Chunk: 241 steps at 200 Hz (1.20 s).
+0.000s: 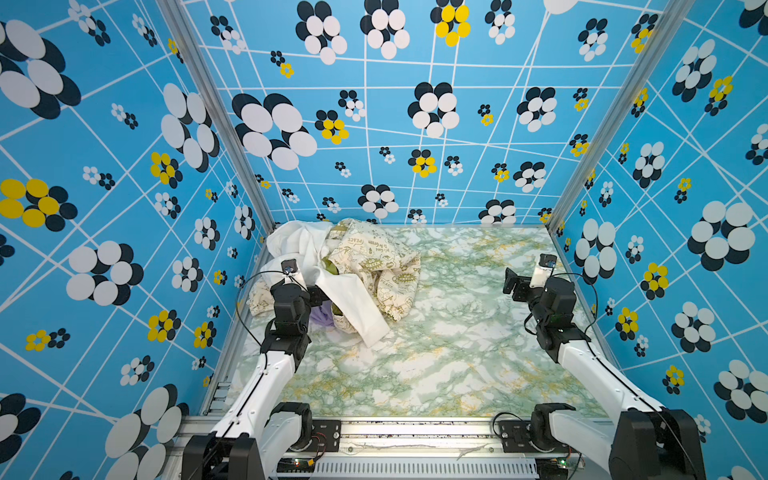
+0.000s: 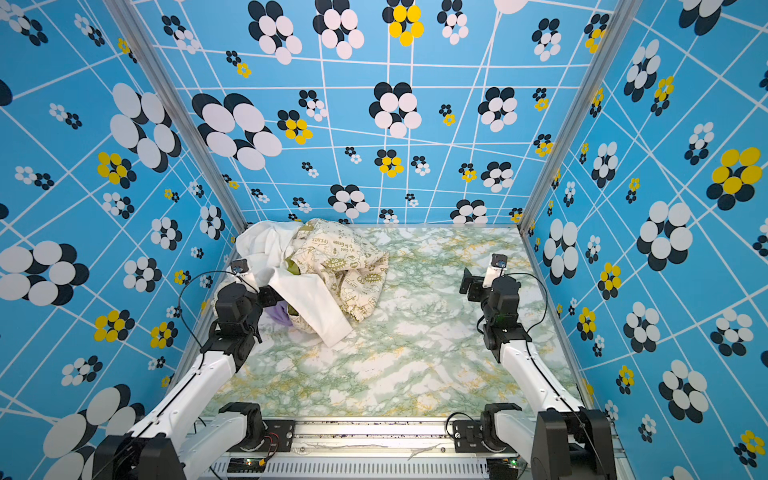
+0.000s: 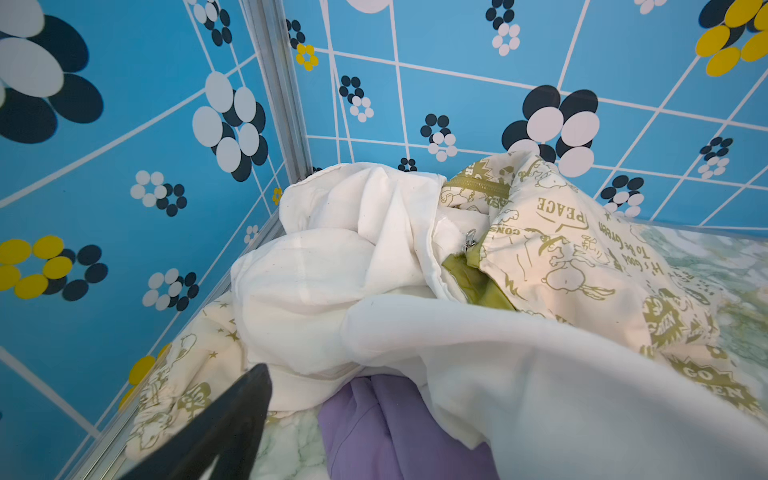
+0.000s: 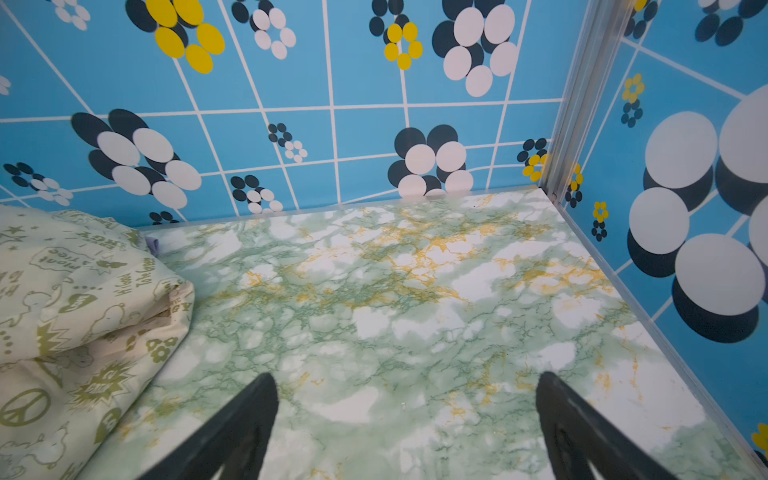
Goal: Pick out a specific cloth from the pile
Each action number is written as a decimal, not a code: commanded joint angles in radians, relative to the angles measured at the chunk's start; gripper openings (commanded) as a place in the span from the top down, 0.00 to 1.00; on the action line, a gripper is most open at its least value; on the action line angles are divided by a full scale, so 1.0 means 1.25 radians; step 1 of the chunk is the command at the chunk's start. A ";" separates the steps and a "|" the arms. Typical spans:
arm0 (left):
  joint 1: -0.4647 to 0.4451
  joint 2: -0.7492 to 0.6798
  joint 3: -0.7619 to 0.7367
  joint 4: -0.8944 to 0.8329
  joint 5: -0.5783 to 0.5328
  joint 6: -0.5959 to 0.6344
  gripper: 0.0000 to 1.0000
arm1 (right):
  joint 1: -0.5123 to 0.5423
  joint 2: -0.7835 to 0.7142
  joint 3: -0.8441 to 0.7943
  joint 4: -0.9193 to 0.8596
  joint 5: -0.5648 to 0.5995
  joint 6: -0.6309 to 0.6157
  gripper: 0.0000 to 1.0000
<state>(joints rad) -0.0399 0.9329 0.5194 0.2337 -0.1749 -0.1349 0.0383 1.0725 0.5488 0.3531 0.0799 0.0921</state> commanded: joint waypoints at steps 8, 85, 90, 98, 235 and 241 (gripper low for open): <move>0.014 -0.063 0.044 -0.245 0.021 -0.114 0.01 | -0.002 -0.049 0.049 -0.095 -0.069 0.039 0.01; 0.071 0.192 0.296 -0.382 0.322 -0.147 0.16 | -0.001 -0.076 0.086 -0.147 -0.119 0.059 0.01; 0.061 0.232 0.331 -0.394 0.328 -0.137 0.16 | -0.002 -0.076 0.089 -0.150 -0.118 0.059 0.01; 0.037 0.301 0.402 -0.434 0.325 -0.106 0.17 | -0.001 -0.078 0.092 -0.159 -0.116 0.059 0.01; -0.183 0.717 0.954 -1.152 0.059 0.246 0.16 | 0.005 -0.044 0.199 -0.315 -0.178 0.046 0.01; -0.182 0.696 0.942 -1.148 0.075 0.241 0.16 | 0.005 -0.040 0.202 -0.315 -0.182 0.048 0.01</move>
<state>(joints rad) -0.2626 1.9114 1.7386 -1.1072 -0.1051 0.1383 0.0387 1.0054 0.7631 -0.0025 -0.0990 0.1383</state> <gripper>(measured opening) 0.833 0.991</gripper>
